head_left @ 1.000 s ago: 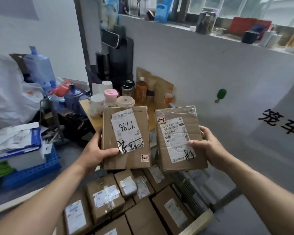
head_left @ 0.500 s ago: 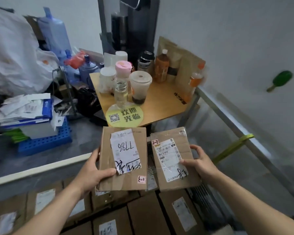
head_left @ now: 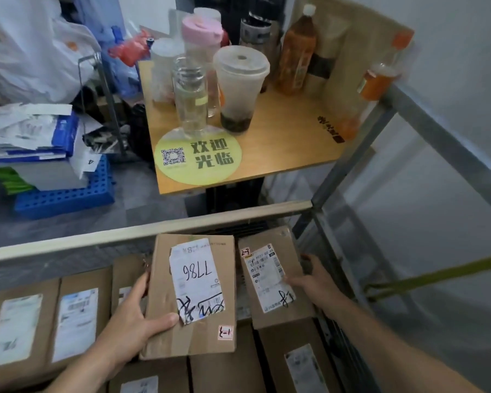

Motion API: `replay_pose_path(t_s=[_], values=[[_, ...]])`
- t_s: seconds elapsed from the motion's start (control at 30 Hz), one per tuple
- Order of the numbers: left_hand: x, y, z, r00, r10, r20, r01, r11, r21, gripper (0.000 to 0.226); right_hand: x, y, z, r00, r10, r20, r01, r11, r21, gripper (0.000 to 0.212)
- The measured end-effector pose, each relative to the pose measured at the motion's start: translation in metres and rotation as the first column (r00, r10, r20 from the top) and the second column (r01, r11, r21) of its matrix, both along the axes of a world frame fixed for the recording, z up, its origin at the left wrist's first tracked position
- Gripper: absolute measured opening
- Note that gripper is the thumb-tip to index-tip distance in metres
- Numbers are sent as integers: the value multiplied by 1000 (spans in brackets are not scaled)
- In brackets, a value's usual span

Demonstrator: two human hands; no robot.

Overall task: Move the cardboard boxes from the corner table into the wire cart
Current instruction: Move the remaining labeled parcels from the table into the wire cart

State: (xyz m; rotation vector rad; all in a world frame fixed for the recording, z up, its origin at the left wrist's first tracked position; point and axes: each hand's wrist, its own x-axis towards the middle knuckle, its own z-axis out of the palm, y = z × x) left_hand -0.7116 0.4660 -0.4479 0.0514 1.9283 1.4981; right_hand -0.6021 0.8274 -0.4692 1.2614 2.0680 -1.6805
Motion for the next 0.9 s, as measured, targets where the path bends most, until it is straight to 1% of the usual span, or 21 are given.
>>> replay_pose_path(t_s=[0.17, 0.2, 0.27, 0.3, 0.33, 0.37, 0.4, 0.47, 0.5, 0.53, 0.57, 0.6, 0.63, 0.67, 0.73, 0.77, 0.83, 0.9], values=[[1, 18, -26, 999, 8, 40, -10, 998, 62, 118, -15, 24, -36, 997, -68, -20, 69, 997, 32, 90], [2, 22, -30, 999, 8, 40, -10, 998, 65, 115, -17, 29, -41, 995, -90, -33, 91, 996, 25, 85], [3, 29, -37, 999, 2, 35, -4, 998, 69, 107, -19, 37, -49, 990, -123, -65, 124, 992, 19, 63], [4, 33, -39, 999, -4, 42, 1, 997, 77, 105, -20, 40, -53, 988, -131, -80, 135, 990, 43, 55], [5, 36, -41, 999, -9, 53, 4, 996, 84, 105, -20, 42, -58, 988, -131, -87, 139, 985, 102, 50], [6, 39, -43, 998, -11, 63, 6, 996, 86, 105, -19, 43, -63, 991, -110, -79, 124, 971, 205, 46], [6, 42, -43, 998, -7, 65, 2, 996, 84, 105, -18, 41, -65, 996, -61, -64, 79, 939, 334, 48], [8, 46, -43, 999, 4, 54, -8, 997, 73, 104, -16, 29, -68, 993, 107, -58, -55, 823, 565, 63], [9, 47, -42, 999, 9, 49, -13, 997, 71, 104, -16, 20, -68, 975, 223, -17, -157, 737, 657, 71], [11, 50, -42, 999, 14, 47, -17, 997, 72, 104, -17, 11, -69, 939, 336, 74, -280, 622, 731, 80], [13, 52, -42, 999, 14, 46, -18, 997, 74, 103, -19, 3, -70, 886, 422, 193, -403, 492, 772, 87], [15, 53, -42, 999, 12, 46, -15, 997, 74, 103, -22, -4, -73, 826, 483, 291, -500, 390, 773, 93], [17, 54, -41, 999, 8, 52, -12, 997, 76, 102, -26, -9, -76, 771, 529, 355, -572, 327, 752, 95], [18, 55, -40, 998, 7, 64, -12, 997, 80, 102, -28, -12, -80, 726, 563, 394, -619, 288, 730, 93], [18, 56, -39, 996, 5, 85, -13, 996, 89, 100, -31, -10, -84, 683, 579, 445, -662, 232, 713, 82], [18, 57, -39, 996, 7, 91, -15, 996, 90, 99, -30, -6, -84, 679, 565, 469, -671, 219, 708, 79], [18, 59, -38, 995, 15, 99, -24, 996, 88, 98, -22, 4, -81, 689, 517, 508, -680, 222, 698, 83], [18, 64, -38, 994, 22, 103, -32, 996, 88, 100, -14, 10, -76, 710, 518, 477, -658, 246, 712, 77]])
